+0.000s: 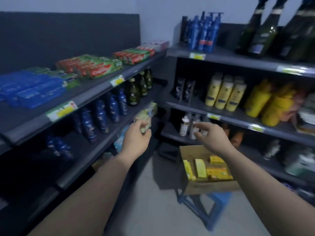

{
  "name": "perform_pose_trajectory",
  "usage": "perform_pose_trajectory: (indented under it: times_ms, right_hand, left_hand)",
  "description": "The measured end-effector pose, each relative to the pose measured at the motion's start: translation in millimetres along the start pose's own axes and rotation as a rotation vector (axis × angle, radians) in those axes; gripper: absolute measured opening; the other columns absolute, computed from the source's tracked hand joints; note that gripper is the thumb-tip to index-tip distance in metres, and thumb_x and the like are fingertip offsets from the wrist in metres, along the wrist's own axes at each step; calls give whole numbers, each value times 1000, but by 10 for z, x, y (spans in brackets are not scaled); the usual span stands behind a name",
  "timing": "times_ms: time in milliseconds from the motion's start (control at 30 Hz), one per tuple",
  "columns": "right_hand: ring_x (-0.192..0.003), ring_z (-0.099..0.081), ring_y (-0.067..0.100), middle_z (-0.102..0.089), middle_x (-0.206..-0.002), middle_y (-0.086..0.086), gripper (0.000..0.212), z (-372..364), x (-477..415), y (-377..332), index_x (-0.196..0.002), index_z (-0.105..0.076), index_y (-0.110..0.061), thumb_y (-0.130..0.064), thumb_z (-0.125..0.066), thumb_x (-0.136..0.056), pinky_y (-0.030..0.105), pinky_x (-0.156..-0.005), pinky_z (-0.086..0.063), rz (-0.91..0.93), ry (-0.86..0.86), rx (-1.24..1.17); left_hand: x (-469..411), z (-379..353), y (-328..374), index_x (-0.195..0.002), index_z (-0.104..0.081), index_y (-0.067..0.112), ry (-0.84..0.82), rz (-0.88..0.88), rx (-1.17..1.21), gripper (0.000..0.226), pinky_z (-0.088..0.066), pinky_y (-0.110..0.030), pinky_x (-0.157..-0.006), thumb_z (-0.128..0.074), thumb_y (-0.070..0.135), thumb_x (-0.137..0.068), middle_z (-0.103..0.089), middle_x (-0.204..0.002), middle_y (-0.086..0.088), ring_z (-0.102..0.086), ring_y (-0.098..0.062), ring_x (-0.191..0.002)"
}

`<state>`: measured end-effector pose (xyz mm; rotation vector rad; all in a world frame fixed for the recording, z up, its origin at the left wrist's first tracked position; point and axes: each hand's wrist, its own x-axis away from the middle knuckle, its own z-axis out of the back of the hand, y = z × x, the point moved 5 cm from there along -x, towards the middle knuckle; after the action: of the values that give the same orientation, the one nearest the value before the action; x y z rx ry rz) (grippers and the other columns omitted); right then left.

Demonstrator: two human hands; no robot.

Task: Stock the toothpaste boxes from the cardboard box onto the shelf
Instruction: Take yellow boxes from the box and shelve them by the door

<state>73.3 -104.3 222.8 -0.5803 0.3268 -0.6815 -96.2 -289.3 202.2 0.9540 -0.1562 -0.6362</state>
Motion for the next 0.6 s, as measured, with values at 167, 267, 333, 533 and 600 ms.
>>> perform_pose_trajectory:
  times_ms: [167,267,333,533,600]
  right_hand:
    - [-113,-60,19,-61,-129,1,34,128,-83,930,-127,-61,-18,-23,-60,-93,30,-93,-47,-194,36,-24]
    - [-117,-57,17,-62,-126,2,35,102,-188,1397,-127,-61,-16,-21,-61,-92,28,-93,-44,-290,41,-26]
    - [-114,-59,17,-64,-124,3,35,36,-296,1685,-125,-62,-15,-20,-62,-90,28,-91,-45,-344,39,-31]
    - [-109,-62,18,-67,-117,3,34,-284,-711,2521,-122,-65,-16,-22,-64,-88,31,-91,-49,-544,19,-115]
    - [-108,-62,20,-68,-116,4,34,-385,-798,2777,-121,-65,-15,-22,-65,-88,34,-93,-49,-616,15,-146]
  left_hand:
    - [-289,-942,-57,-122,-57,14,-159,34,17,29,-40,-23,-93,-57,21,-93,-59,-121,0,-55,-15,-112]
    - [-503,-1462,-139,-122,-58,13,-257,59,26,29,-44,-27,-95,-57,20,-93,-60,-119,0,-56,-16,-110]
    - [-668,-1798,-208,-121,-58,13,-318,78,24,29,-45,-27,-94,-58,20,-93,-60,-118,0,-57,-15,-107]
    - [-1162,-2747,-424,-115,-61,5,-472,140,25,25,-42,-21,-83,-59,11,-91,-65,-112,-8,-58,-13,-94]
    - [-1291,-3053,-516,-114,-61,4,-536,169,-7,24,-41,-19,-81,-58,11,-91,-66,-112,-9,-59,-15,-95]
